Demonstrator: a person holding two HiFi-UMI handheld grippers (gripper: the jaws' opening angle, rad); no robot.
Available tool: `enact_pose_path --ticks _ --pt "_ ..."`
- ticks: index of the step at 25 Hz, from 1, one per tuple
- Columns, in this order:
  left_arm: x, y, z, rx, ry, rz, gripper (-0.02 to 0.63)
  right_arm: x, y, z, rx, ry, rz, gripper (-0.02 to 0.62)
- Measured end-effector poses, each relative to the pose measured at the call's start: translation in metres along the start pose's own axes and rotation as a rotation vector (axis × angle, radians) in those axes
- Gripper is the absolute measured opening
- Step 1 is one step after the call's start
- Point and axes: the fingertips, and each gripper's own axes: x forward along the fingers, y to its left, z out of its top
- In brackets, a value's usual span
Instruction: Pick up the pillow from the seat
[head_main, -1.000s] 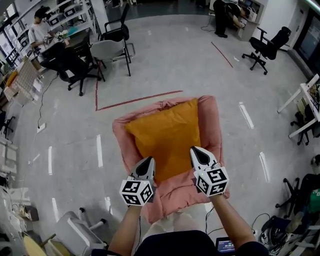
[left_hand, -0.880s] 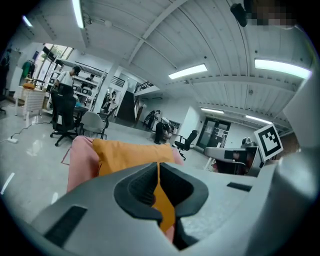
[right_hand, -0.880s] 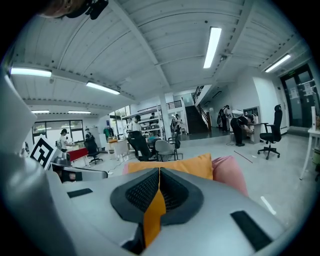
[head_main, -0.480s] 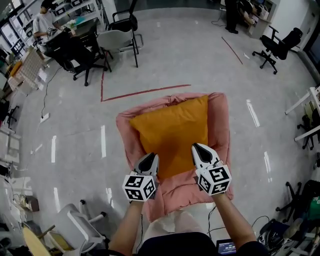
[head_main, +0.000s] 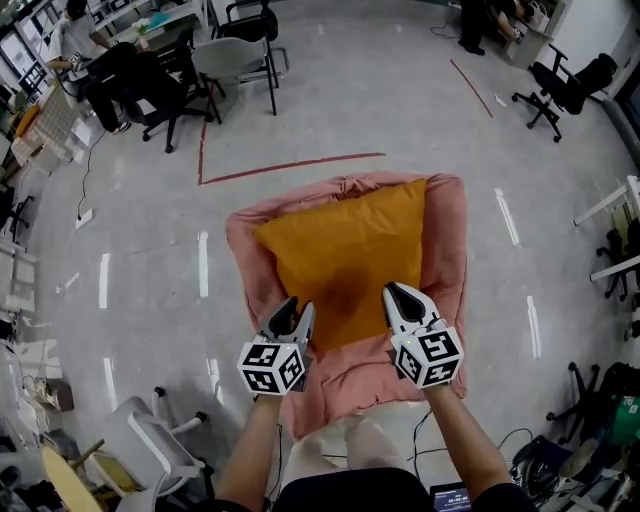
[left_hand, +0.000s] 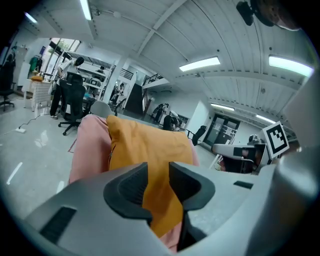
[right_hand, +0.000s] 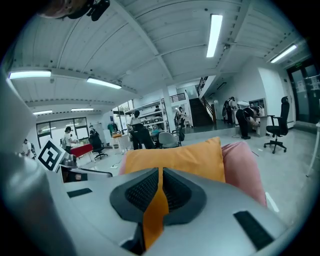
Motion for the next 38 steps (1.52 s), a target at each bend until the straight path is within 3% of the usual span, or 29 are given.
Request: enact_pose_path --ticks 8,27,38 --pt "0.015 0.012 -0.01 -0.008 0.012 0.029 0.183 0.016 -0.008 -0.011 0.013 0.021 0.02 0.032" --pt "0.045 0.048 -0.032 -0.055 0.024 0.1 0.315 0.045 -0.027 -0.05 0.039 0.099 0.037 0.159" --pt "0.06 0.066 -0.04 -0.071 0.023 0.148 0.349 0.056 -0.043 -0.067 0.03 0.138 0.009 0.228"
